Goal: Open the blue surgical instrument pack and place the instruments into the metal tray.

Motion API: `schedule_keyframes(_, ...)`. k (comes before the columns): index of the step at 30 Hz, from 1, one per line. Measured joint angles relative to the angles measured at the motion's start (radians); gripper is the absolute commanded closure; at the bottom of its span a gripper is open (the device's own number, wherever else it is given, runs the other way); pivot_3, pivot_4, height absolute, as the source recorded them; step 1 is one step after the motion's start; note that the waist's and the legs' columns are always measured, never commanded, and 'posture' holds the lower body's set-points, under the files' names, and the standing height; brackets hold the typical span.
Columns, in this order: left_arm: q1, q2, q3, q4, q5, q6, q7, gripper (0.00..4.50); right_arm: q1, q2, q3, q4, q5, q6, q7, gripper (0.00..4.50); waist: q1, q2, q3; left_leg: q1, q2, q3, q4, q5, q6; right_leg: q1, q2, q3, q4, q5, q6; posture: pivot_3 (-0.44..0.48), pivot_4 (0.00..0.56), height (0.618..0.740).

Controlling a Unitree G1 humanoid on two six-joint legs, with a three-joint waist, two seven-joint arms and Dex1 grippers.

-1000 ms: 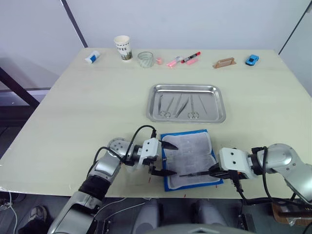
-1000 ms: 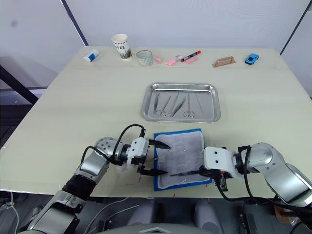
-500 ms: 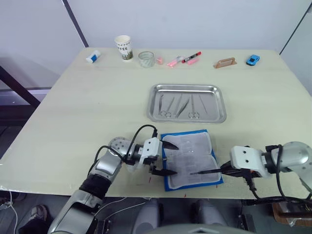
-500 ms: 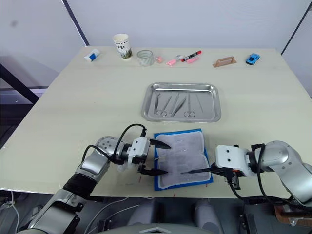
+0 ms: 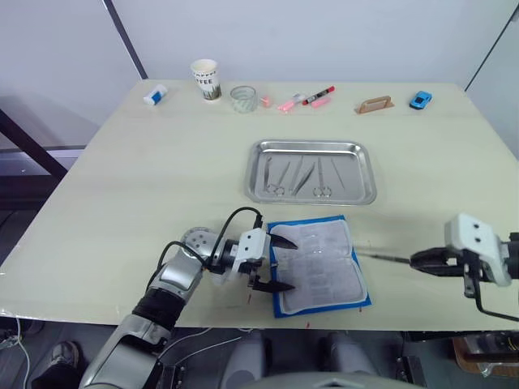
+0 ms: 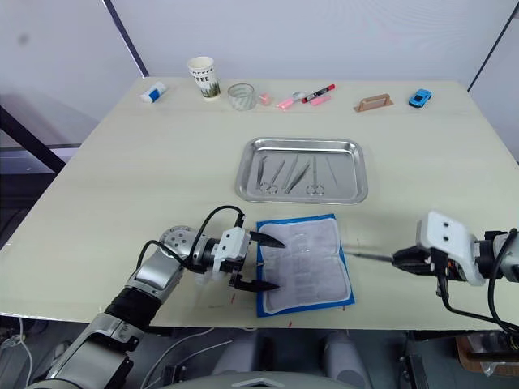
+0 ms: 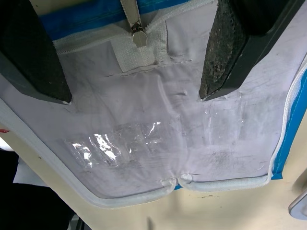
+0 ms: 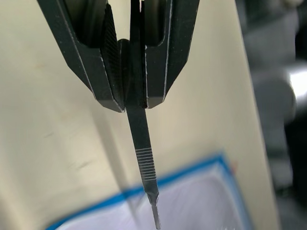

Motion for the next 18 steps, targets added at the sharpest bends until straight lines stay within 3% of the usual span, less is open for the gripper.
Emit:
schedule_keyframes(1, 0.002, -0.003, -0.003, 0.001, 0.000, 0.000, 0.001, 0.00, -0.099, 0.082, 0.012, -0.030, 0.040, 0.085, -0.112, 4.44, 0.001, 0.002, 0.000, -0.001, 0.000, -0.001, 0.000, 0.000, 0.000, 0.000, 0.000, -0.001, 0.000, 0.000, 0.000, 0.000, 0.150, 0.740)
schedule_keyframes(6, 0.000, -0.004, -0.002, -0.001, -0.001, 0.001, 0.002, 0.00, -0.277, 0.225, 0.084, -0.042, 0.054, 0.272, -0.338, 4.44, 0.000, 0.004, 0.000, -0.002, 0.000, -0.001, 0.000, 0.000, 0.000, -0.001, -0.001, 0.000, 0.000, 0.000, 0.000, 0.000, 0.150, 0.740)
schedule_keyframes(8, 0.004, -0.001, 0.007, -0.004, -0.003, 0.004, 0.003, 0.00, -0.427, 0.361, 0.134, 0.008, 0.045, 0.422, -0.495, 4.44, -0.004, 0.005, -0.001, -0.001, 0.000, 0.000, 0.000, 0.000, 0.000, -0.002, -0.001, 0.000, 0.001, 0.000, 0.000, 0.000, 0.150, 0.740)
schedule_keyframes(10, 0.004, -0.004, 0.000, -0.008, -0.003, 0.008, 0.006, 0.00, -0.502, 0.429, 0.163, 0.052, 0.028, 0.499, -0.592, 4.44, 0.003, 0.007, -0.001, -0.005, 0.000, -0.003, 0.000, 0.000, 0.000, -0.004, -0.001, -0.001, 0.001, 0.000, 0.000, 0.000, 0.150, 0.740)
schedule_keyframes(18, 0.023, 0.002, 0.012, -0.029, -0.005, 0.019, 0.018, 0.00, -0.682, 0.719, 0.191, 0.292, -0.107, 0.579, -0.928, 4.44, -0.006, 0.009, -0.001, -0.006, 0.000, -0.002, 0.000, 0.000, 0.000, -0.006, -0.001, -0.001, 0.002, 0.000, 0.000, 0.000, 0.150, 0.740)
